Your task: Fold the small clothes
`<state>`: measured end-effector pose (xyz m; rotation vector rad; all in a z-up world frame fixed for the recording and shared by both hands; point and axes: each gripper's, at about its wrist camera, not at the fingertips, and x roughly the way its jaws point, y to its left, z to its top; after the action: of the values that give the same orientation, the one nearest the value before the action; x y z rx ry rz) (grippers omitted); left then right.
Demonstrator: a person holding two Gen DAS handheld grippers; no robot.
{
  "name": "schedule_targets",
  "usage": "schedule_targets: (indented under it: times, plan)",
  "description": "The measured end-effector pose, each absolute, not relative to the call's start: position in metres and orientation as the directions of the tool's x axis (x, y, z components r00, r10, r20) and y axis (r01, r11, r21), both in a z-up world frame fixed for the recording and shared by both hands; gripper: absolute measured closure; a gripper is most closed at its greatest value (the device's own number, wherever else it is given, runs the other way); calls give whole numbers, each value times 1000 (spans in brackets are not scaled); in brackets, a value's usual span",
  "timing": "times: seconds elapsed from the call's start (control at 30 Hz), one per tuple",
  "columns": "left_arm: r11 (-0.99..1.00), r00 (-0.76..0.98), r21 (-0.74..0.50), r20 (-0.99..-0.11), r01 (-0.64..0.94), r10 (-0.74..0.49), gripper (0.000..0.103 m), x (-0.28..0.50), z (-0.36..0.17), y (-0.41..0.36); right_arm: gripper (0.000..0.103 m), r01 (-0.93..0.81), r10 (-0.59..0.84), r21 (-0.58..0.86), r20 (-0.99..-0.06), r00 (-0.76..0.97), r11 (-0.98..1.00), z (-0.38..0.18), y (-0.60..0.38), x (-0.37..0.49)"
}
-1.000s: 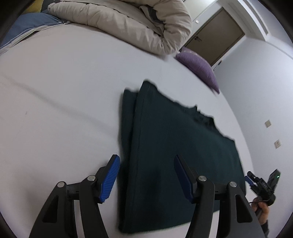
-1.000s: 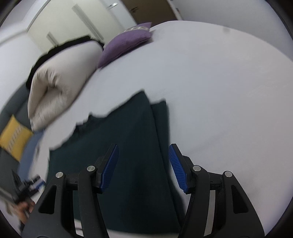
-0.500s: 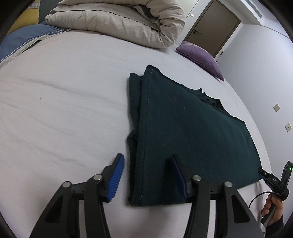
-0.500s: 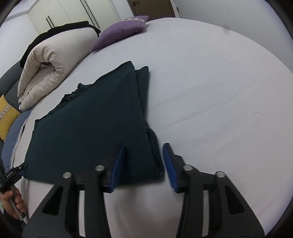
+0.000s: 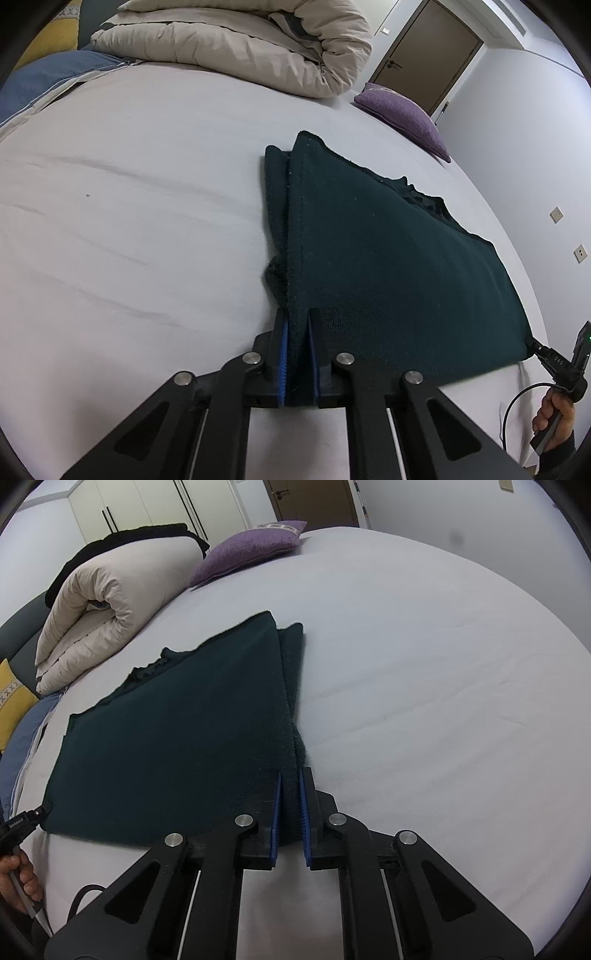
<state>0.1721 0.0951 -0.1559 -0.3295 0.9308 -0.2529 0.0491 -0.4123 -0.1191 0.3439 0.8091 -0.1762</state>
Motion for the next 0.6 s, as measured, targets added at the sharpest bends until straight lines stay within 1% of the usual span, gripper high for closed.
schedule_targets:
  times: [0.23,0.4,0.6]
  plan:
    - [920,578,-387,-736,69,-353,95,168,-156,98,95,273,4,270,-717,697,924,-106,-411,36]
    - [914,592,-402,-725,52,-352,96,158,-160,106,96,294,18,292,-737,676,910,-122,-416,33]
    - [914,595,-402,-723,52,-352,96,153,-163,107,96,296,13,290,-734,679,910,-126,-415,27]
